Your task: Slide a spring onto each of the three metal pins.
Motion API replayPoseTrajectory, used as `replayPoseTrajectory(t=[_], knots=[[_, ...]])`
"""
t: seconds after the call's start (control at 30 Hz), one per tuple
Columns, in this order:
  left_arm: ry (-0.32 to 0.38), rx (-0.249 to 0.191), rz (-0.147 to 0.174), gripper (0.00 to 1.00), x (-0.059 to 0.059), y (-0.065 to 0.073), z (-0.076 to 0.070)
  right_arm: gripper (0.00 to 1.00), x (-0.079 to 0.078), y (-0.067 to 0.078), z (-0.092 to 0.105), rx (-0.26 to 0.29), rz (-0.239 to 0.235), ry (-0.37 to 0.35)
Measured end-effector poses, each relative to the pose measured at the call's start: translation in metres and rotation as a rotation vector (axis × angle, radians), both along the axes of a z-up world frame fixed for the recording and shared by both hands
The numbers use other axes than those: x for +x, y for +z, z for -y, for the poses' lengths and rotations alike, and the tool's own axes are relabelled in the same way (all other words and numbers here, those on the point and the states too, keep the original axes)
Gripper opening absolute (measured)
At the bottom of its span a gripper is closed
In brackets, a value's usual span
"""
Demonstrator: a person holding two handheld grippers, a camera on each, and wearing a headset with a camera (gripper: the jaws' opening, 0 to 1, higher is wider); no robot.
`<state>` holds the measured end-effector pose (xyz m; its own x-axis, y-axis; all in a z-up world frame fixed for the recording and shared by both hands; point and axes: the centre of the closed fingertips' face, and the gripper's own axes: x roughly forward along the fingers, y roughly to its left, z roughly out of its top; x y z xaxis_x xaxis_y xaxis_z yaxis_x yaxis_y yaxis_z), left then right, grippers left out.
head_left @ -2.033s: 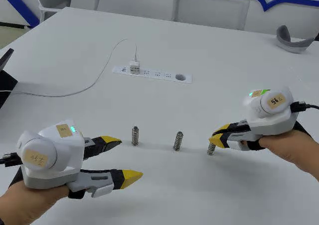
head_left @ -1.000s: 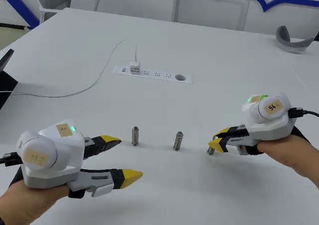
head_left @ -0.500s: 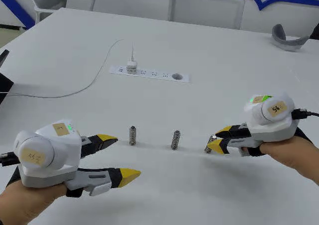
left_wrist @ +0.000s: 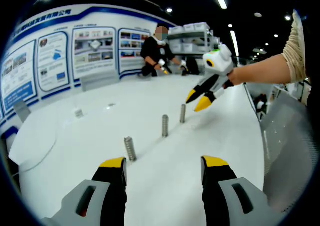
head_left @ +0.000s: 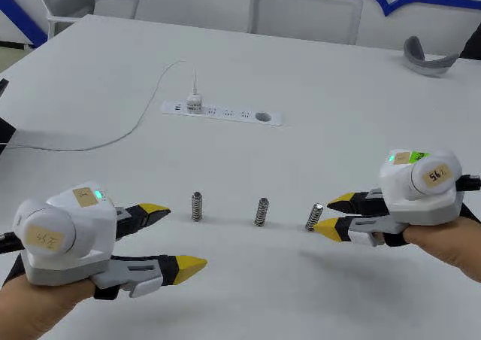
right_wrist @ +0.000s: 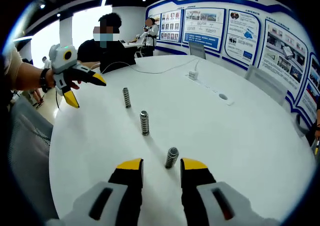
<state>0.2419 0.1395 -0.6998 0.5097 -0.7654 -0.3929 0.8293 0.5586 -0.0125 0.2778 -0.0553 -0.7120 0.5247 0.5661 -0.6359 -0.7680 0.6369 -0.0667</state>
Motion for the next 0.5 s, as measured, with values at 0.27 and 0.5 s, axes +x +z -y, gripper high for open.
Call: replayPoseTrajectory(t=[0.27,0.5], knots=[[0.004,0.003,-0.002,0.62,-0.002,0.000,-0.001,0.35,-0.010,0.002,0.001,0.022,0.017,0.005],[0.010,0.004,-0.006,0.63,-0.002,-0.001,-0.004,0.40,-0.020,0.004,0.000,0.032,0.032,0.022]])
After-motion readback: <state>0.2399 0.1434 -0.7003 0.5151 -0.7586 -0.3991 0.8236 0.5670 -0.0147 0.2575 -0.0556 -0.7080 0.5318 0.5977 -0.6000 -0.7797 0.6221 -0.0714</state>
